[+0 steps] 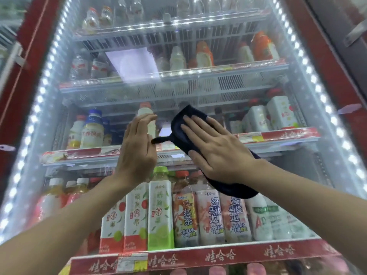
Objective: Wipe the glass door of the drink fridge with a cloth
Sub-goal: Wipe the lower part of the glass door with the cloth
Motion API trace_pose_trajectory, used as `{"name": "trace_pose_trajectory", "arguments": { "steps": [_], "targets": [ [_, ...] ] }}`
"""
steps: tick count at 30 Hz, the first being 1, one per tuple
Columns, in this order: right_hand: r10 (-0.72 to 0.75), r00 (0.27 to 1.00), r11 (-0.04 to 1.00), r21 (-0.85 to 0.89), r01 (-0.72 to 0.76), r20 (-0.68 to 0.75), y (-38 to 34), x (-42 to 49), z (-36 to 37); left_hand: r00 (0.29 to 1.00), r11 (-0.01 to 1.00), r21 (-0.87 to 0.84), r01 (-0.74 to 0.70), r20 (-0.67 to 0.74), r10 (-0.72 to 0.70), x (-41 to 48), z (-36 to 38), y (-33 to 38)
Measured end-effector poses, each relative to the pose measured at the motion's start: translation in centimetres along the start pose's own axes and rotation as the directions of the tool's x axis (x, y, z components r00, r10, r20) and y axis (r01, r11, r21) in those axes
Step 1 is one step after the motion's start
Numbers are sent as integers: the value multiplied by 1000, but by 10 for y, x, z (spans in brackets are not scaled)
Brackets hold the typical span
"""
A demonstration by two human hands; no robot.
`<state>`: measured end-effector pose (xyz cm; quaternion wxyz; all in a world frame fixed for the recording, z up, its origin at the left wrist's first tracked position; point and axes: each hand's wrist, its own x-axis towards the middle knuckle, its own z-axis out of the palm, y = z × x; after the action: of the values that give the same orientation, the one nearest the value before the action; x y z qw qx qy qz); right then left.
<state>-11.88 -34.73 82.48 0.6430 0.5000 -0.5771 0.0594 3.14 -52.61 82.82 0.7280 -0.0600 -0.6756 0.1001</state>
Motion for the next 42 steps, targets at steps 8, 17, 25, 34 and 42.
{"name": "trace_pose_trajectory", "arguments": {
  "steps": [8, 17, 25, 34, 42],
  "targets": [
    [44, 998, 998, -46, -42, 37, 24, 63, -17, 988, 956, 271, -108, 138, 72, -6, -44, -57],
    [148, 989, 989, 8, -148, 27, -49, 72, -3, 995, 996, 56, -72, 66, 68, -8, -44, -62],
    [-170, 982, 985, -6, 171, 82, -65, 73, -1, 995, 975, 222, -15, 98, -7, -18, -103, -123],
    [268, 963, 963, -6, -268, -5, -94, 137, 5, 996, 980, 178, -83, 47, 76, -23, -90, -131],
    [96, 995, 995, -1, -96, -12, -161, 75, 21, 995, 980, 176, -91, 61, 82, -22, -94, -129]
  ]
}}
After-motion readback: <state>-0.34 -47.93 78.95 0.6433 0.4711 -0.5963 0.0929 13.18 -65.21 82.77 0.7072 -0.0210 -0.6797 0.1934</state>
